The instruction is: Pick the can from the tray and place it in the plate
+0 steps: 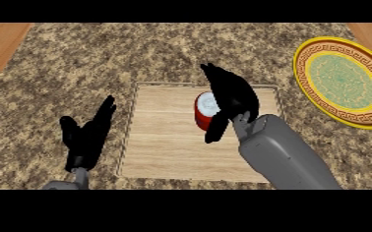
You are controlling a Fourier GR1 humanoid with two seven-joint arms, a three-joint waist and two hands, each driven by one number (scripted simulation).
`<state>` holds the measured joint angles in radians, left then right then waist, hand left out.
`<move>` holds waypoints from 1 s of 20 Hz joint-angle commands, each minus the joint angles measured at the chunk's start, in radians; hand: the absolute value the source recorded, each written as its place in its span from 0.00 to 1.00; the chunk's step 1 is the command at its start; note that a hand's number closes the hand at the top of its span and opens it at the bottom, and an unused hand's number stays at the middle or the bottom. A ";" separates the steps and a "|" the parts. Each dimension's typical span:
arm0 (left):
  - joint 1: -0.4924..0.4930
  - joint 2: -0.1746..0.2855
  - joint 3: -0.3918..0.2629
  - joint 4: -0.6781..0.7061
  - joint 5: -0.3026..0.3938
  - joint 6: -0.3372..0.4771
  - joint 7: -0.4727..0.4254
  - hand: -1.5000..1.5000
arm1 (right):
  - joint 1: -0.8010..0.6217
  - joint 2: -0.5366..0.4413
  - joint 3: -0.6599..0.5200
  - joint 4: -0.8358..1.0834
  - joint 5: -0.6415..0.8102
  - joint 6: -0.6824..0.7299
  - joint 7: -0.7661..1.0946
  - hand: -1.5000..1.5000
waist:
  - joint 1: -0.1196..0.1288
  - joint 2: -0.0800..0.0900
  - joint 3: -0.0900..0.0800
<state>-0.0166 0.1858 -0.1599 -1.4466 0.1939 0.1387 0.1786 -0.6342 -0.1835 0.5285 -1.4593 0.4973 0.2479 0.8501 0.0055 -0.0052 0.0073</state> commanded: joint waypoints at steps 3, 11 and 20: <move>0.018 -0.007 0.017 0.017 0.008 -0.022 0.030 0.50 | -0.028 0.088 -0.009 0.187 0.082 -0.027 -0.084 0.00 | 0.006 0.007 -0.007; 0.076 -0.003 0.013 -0.035 -0.013 -0.044 0.036 0.50 | 0.007 0.003 -0.016 0.127 0.137 0.098 -0.200 1.00 | 0.001 0.005 -0.007; 0.049 -0.027 0.023 -0.051 -0.029 -0.027 0.073 0.50 | 0.146 0.092 0.028 0.067 0.358 -0.126 -0.084 1.00 | -0.008 0.003 -0.007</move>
<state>0.0112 0.1712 -0.1233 -1.4855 0.1687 0.1039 0.2155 -0.5787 -0.1100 0.5363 -1.3744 0.7667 0.2302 0.7044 0.0012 -0.0081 0.0043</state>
